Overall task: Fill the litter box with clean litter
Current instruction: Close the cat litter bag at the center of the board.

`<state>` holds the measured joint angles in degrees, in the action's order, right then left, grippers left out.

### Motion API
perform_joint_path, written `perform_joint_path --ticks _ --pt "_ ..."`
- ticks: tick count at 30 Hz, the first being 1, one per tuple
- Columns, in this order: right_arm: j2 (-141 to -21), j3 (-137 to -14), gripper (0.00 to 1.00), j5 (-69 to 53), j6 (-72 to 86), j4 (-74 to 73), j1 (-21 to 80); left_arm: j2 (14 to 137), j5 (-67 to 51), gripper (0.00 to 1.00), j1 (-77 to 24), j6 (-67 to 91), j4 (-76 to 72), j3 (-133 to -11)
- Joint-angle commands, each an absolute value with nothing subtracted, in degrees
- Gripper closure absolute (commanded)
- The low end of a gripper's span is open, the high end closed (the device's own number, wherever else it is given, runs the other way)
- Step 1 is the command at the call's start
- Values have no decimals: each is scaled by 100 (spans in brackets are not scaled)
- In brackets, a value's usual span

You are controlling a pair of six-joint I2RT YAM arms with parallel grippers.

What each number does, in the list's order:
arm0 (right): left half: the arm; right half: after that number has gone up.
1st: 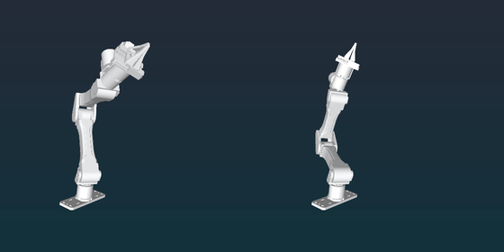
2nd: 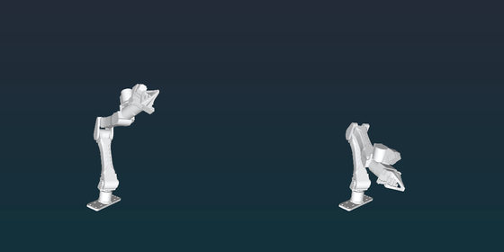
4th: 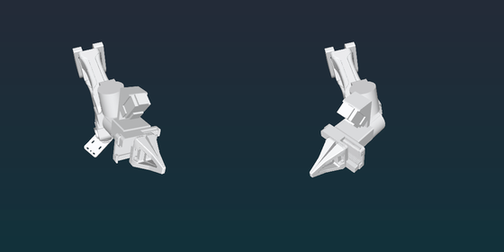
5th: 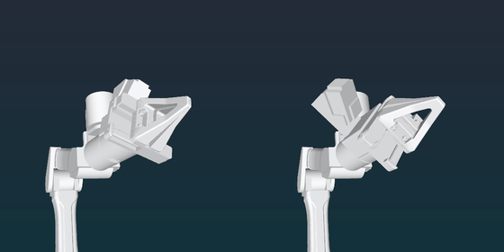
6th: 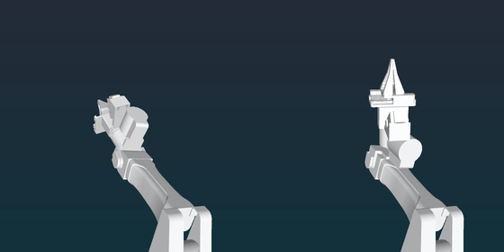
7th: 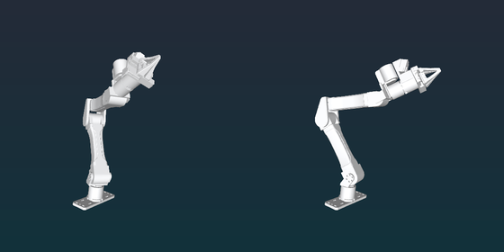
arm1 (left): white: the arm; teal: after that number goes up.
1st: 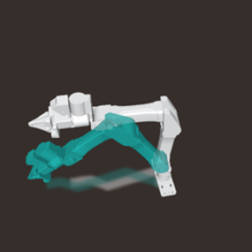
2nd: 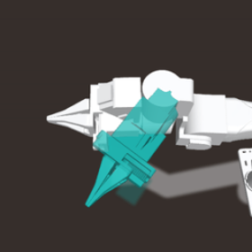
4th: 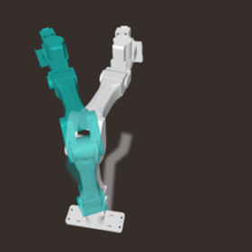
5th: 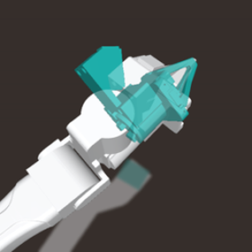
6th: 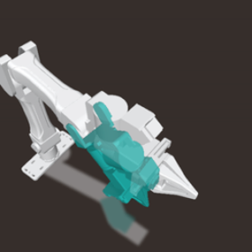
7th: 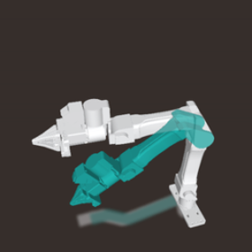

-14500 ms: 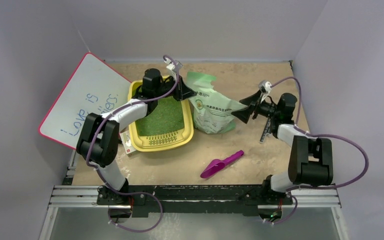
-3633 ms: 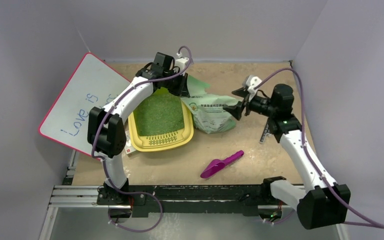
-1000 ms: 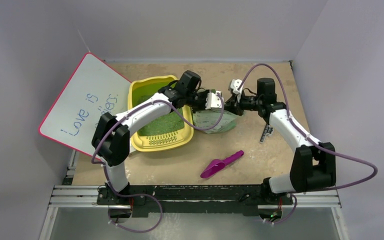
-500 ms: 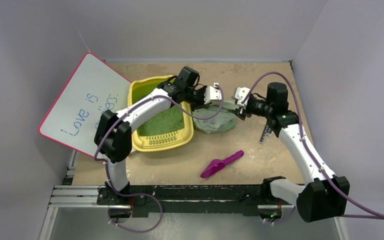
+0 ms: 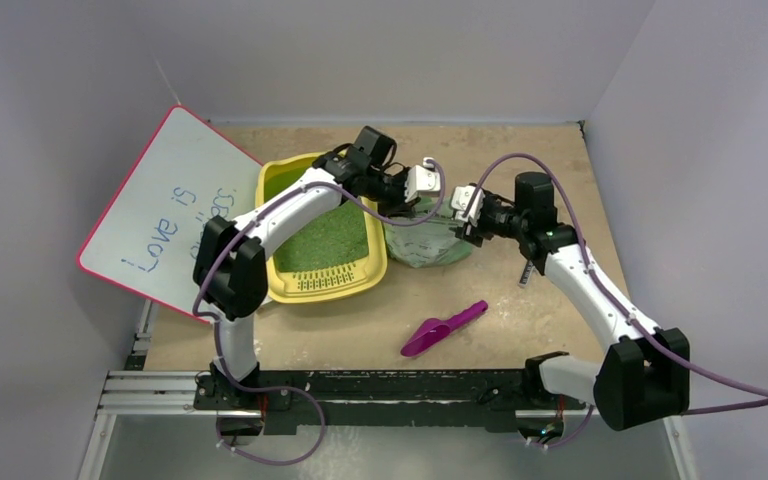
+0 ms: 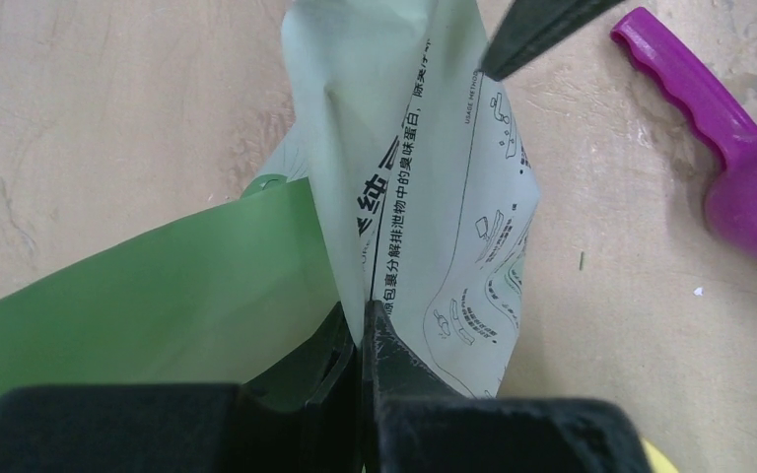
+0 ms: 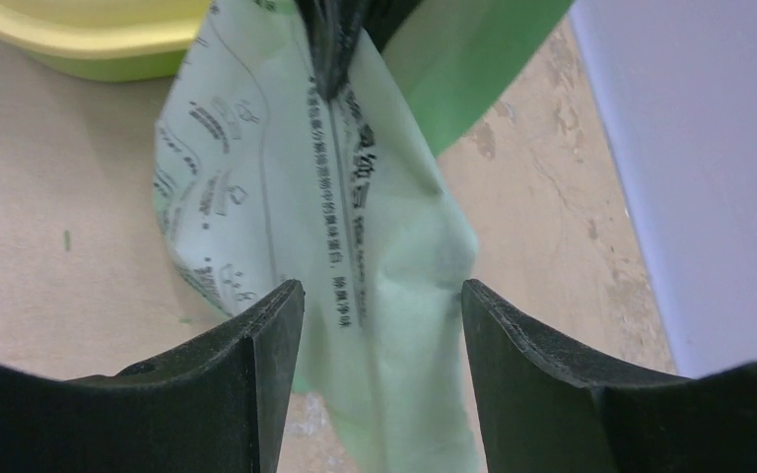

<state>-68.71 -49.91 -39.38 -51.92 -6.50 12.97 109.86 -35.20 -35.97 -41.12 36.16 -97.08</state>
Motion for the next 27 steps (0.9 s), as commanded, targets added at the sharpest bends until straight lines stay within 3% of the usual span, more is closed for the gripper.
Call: perform_joint_path --ticks 1,6,9,12,15,16,19,20,21,22,27 --pt "-6923 -4983 37 -3620 -5226 -107 1296 10902 -3706 100 -3358 -4291 4114 -10085" --pt "-7019 -5005 37 -3567 -5181 -86 1299 11033 -3778 100 -3327 -4543 4589 -10326" --pt "-7185 -5179 42 -3726 -5343 -498 1292 11079 -3800 100 -3307 -4525 4626 -10397" --pt "-7276 -5223 57 -3930 -5243 -678 1294 11092 -3867 100 -3255 -4411 4510 -10391" --pt "-7277 -5186 83 -3915 -4797 -636 1296 11083 -3945 100 -3182 -4313 4408 -10380" --pt "-7285 -5188 92 -3981 -4530 -642 1288 11078 -3986 96 -3154 -4301 4397 -10383" --pt "-7396 -5318 100 -4237 -3947 -635 1130 10954 -4099 79 -3103 -4496 4313 -10255" --pt "-7465 -5382 100 -4604 -3808 -722 1030 10856 -4088 70 -3115 -4581 4188 -10049" --pt "-7575 -5466 100 -4924 -3688 -779 918 10750 -4107 50 -3124 -4681 4023 -9860" --pt "-7647 -5513 100 -5201 -3564 -801 812 10629 -4156 41 -3147 -4957 3914 -9677" --pt "-8002 -5821 100 -6287 -3436 -1195 505 10424 -4084 34 -3397 -5425 3558 -9378"
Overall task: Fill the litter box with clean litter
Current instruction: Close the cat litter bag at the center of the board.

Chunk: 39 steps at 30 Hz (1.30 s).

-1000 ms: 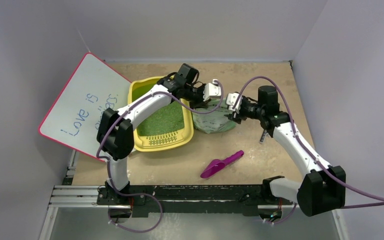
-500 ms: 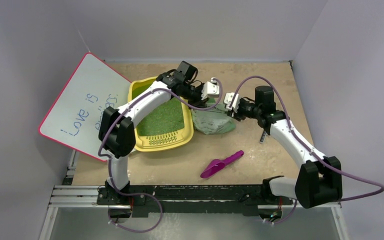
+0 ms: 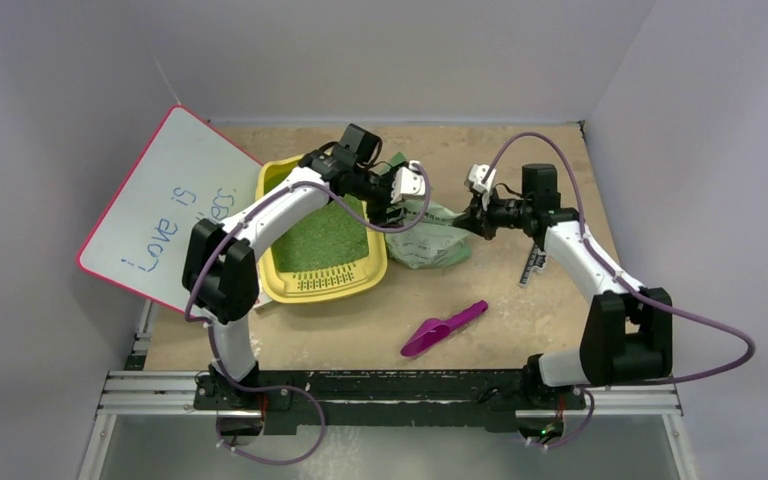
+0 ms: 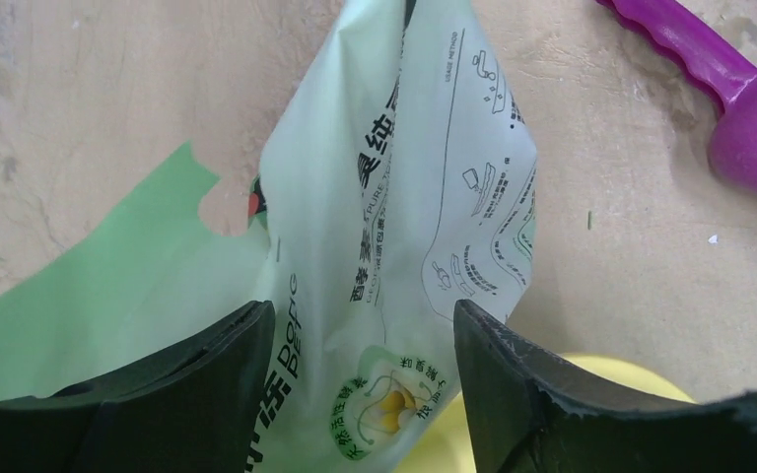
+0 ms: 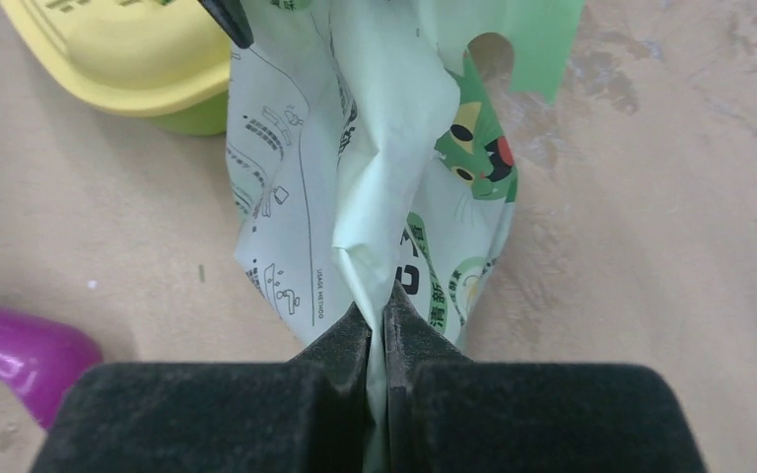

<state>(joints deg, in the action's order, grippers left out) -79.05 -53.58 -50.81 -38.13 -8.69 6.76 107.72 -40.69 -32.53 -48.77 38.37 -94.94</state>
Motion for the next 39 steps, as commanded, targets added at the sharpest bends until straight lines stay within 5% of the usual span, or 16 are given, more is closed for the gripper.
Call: perform_joint_path --ticks 1,9,10,12,13,21,27,39 --pt "-8048 -5872 100 -6330 -3530 -1301 498 10444 -4014 33 -3454 -5437 3510 -9389" --pt "-7965 -5707 100 -7027 -3216 -766 70 10821 -3469 32 -3725 -5469 3209 -9543" --pt "-7975 -5684 100 -7127 -3207 -731 26 10867 -3398 46 -3722 -5390 3178 -9545" --pt "-7989 -5622 100 -7082 -3095 -614 18 11016 -3047 90 -3708 -5122 3306 -9665" --pt "-7989 -5586 100 -7028 -3048 -578 -151 11115 -2805 100 -3667 -5004 3488 -9824" --pt "-7671 -5429 99 -5775 -3285 -557 -211 10815 -3252 100 -3277 -4395 3423 -9508" --pt "-6839 -5260 31 -5240 -3726 -397 -55 10870 -3629 100 -3278 -4301 3730 -9924" --pt "-7591 -5567 31 -4812 -3963 379 1216 10710 -3880 100 -3278 -3906 3371 -9835"
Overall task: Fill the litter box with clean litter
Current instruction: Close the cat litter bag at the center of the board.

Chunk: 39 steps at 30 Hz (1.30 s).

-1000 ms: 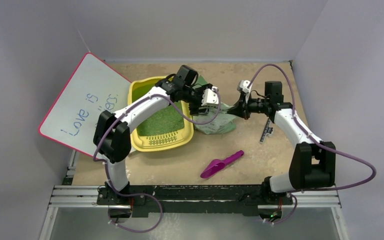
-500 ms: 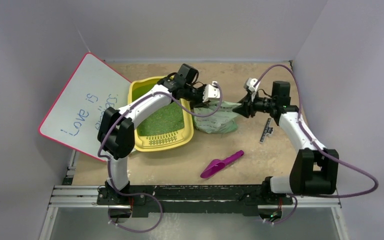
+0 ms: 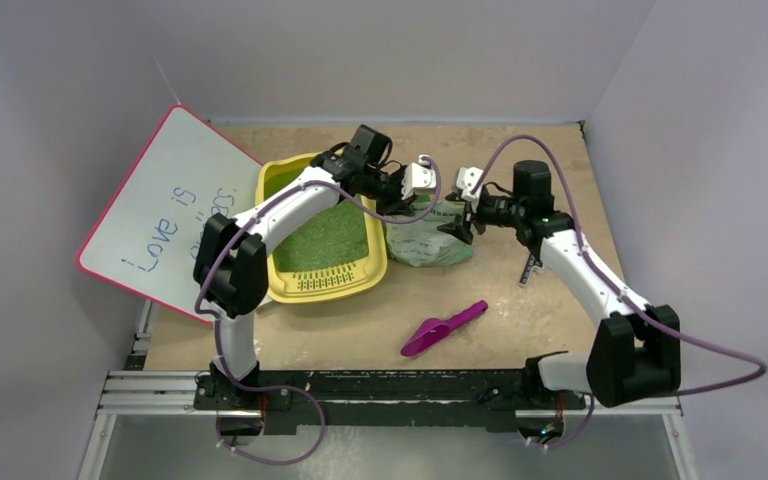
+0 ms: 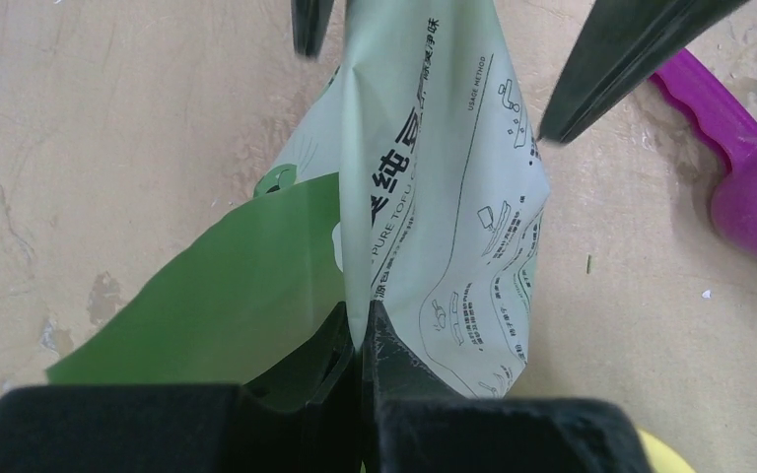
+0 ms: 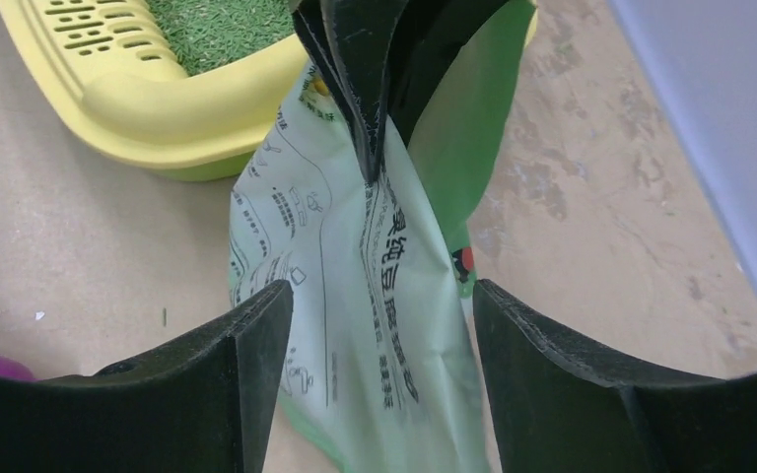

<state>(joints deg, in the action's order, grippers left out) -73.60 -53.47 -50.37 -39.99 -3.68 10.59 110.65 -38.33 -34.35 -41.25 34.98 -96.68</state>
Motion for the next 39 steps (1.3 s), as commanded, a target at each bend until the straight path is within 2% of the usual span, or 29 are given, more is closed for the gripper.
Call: perform_joint_path --ticks 1,3,4,6,8,12,14,18,20,28,32,33,34,35,37,39 --pt "-7676 -5590 34 -4815 -3968 432 1245 10704 -3893 100 -3278 -3883 3349 -9827" --pt "-7793 -5594 37 -4791 -3932 467 1248 10684 -3944 100 -3275 -3864 3349 -9807" --pt "-7833 -5576 45 -4748 -3941 454 1248 10668 -3956 100 -3278 -3861 3338 -9790" --pt "-7878 -5647 86 -4748 -4090 -6 1248 10624 -3950 100 -3278 -3816 3252 -9713" --pt "-7886 -5696 100 -4901 -3988 -322 1241 10586 -3921 100 -3249 -3827 3235 -9651" --pt "-7920 -5690 100 -5169 -3732 -826 959 10490 -4411 100 -2918 -3741 3082 -9483" --pt "-7952 -5611 100 -5655 -3616 -830 750 10356 -4778 86 -2733 -3502 2650 -9282" --pt "-7873 -5375 100 -5995 -3354 -293 697 10315 -5131 67 -2861 -3393 2170 -9034" --pt "-7858 -5379 100 -6039 -3246 -167 701 10489 -5066 66 -2962 -3496 2386 -9201" --pt "-7945 -5701 100 -5827 -3359 -519 642 11272 -4495 61 -3128 -5038 4995 -10221" --pt "-7890 -5714 100 -5786 -3200 -395 618 11471 -4106 68 -3196 -5045 5208 -10444" --pt "-7874 -5713 100 -5756 -3178 -380 608 11462 -3992 78 -3218 -5001 5169 -10441" --pt "-7853 -5713 96 -5713 -3178 -394 592 11460 -3843 96 -3225 -4875 5061 -10425" --pt "-7830 -5707 90 -5613 -3186 -437 594 11441 -3684 100 -3225 -4681 4926 -10421" --pt "-7769 -5769 71 -5215 -3387 -784 592 11416 -3435 100 -3226 -4409 4709 -10398" --pt "-7669 -5913 60 -4932 -3799 -1403 602 11347 -3270 100 -3226 -4148 4426 -10315"
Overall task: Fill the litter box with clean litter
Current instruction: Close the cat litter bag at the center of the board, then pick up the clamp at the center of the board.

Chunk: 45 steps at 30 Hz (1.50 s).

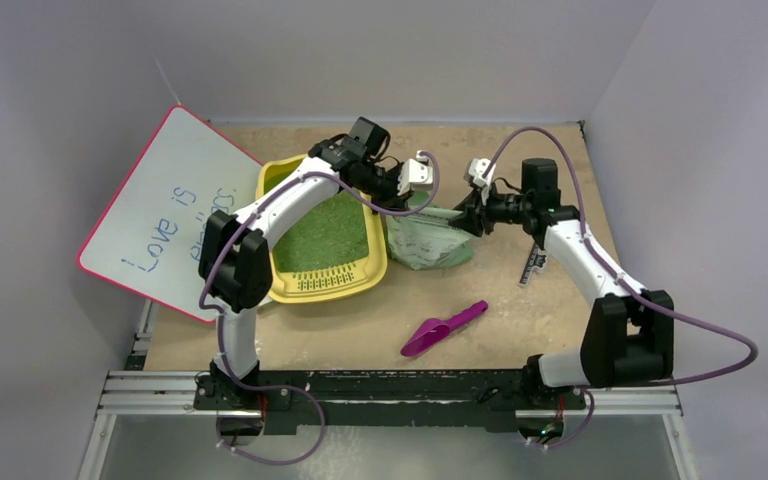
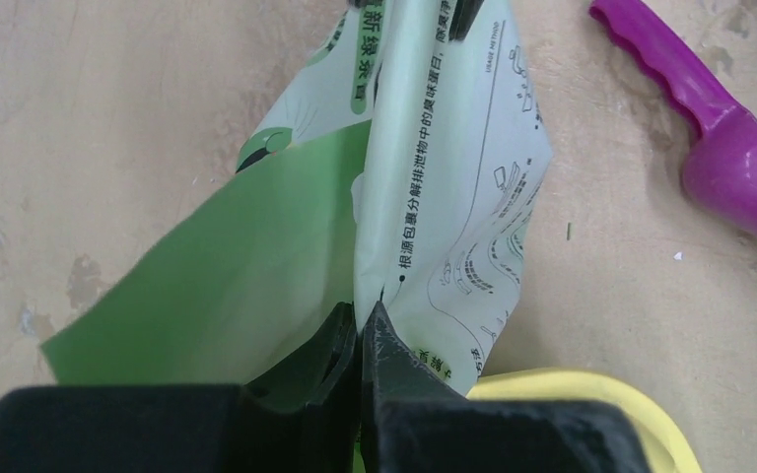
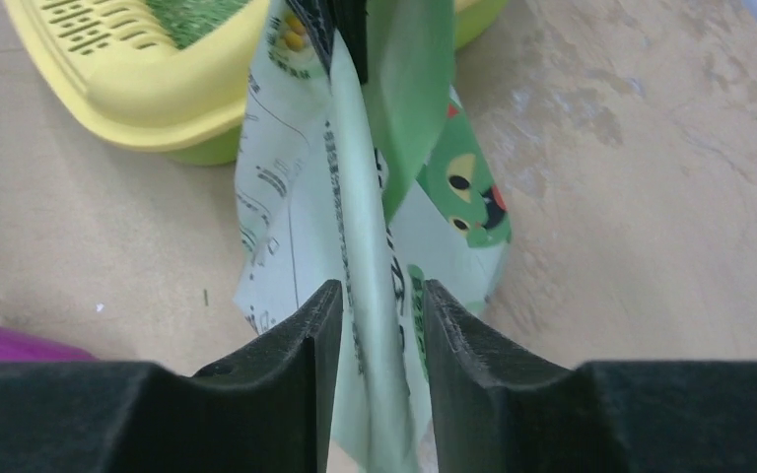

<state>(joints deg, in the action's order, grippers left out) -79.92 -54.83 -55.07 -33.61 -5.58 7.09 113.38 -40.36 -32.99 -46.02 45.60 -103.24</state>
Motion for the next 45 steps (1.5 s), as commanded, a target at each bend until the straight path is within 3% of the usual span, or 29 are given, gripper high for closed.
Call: perform_joint_path --ticks 1,7,13,15,20,25,29,35,43,45 --pt "-7594 -5946 59 -4779 -3871 -1638 597 11298 -3240 100 -3218 -4086 4314 -10270" --pt "-6582 -5567 52 -3431 -2921 -1315 592 11226 -3424 100 -3197 -3982 4057 -10223" --pt "-5414 -5313 11 -1280 216 -953 591 11301 -3469 100 -3199 -4037 4139 -10309" --pt "-5186 -5307 10 -636 1310 -1450 590 11288 -3474 100 -3199 -4034 4148 -10314" --pt "-4804 -5099 8 -856 2738 -2801 592 11277 -3487 100 -3196 -4034 4164 -10297" --pt "-4463 -4779 2 832 3983 -3841 594 11310 -3518 100 -3199 -3976 4149 -10259" --pt "-4865 -4727 1 1624 4262 -3834 304 11331 -3554 100 -3199 -3971 4148 -10257" --pt "-6106 -4860 2 503 3804 -2936 -1137 11363 -3557 100 -3196 -3975 4164 -10280" --pt "-7441 -4744 33 -386 3467 -1880 -2031 11420 -3774 100 -3207 -3977 4191 -10329" --pt "-7745 -4758 35 -669 3390 -1679 -2107 11417 -3834 93 -3208 -3973 4184 -10329"
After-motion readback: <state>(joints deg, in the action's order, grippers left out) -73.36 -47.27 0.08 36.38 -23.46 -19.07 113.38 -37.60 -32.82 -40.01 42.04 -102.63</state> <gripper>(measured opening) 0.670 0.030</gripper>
